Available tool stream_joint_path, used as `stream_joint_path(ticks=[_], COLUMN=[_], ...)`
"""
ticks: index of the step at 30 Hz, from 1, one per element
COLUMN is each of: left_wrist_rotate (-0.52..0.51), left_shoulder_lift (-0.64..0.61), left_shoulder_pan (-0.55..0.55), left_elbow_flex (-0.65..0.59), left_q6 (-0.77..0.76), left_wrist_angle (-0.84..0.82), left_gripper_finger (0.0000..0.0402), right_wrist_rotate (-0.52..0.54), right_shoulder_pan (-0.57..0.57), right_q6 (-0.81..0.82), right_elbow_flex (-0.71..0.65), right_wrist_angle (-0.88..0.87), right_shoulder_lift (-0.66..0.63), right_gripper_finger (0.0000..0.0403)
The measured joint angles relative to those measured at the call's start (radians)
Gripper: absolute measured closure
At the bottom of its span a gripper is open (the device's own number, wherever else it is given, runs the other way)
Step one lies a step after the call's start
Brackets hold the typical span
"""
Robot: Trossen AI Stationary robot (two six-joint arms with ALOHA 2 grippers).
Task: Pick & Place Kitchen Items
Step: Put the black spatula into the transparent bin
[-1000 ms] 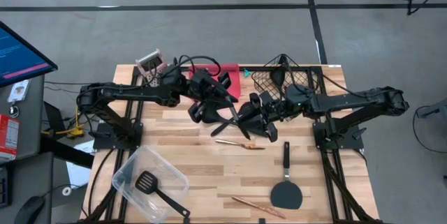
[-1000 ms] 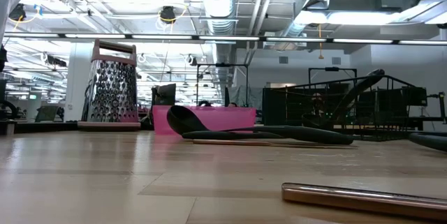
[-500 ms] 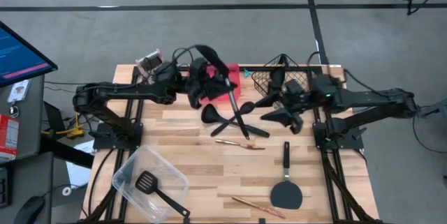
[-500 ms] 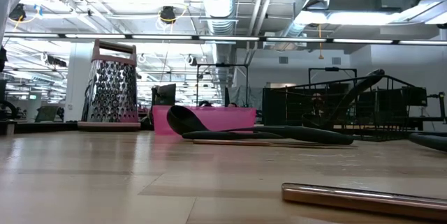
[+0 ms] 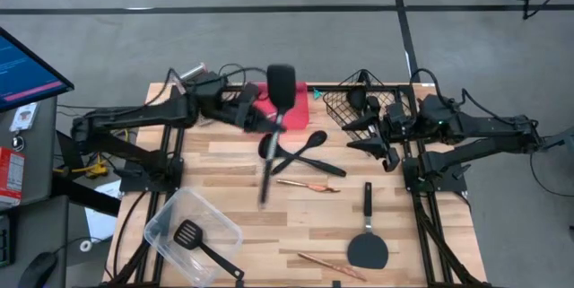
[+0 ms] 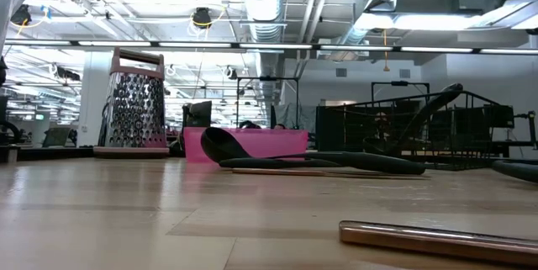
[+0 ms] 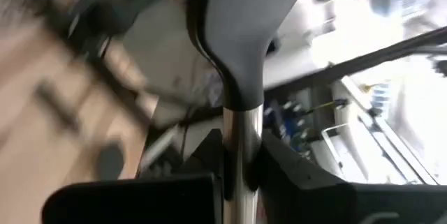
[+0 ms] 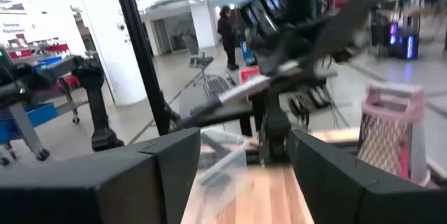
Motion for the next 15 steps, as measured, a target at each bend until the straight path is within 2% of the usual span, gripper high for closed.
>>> stream_joint_path(ticks=[4,15], left_wrist_rotate=[0.001,0.026], left_shoulder_lift=[-0.126,-0.394], left_shoulder_pan=[-0.033,-0.077], left_elbow_flex=[0.000,0.001], left_q6=[-0.072,-0.073], left_wrist_angle=[-0.224,-0.840], left_gripper_finger=[0.0372,0.0371], right_wrist_rotate=[-0.001,-0.008], right_shoulder_pan=[0.001,0.011], right_q6=[0.033,0.030], right_elbow_flex=[0.000,0.000], right_wrist_angle=[-0.058,-0.118], right_shoulder_lift=[0.001,0.037], right_gripper_finger=[0.0189,0.0196])
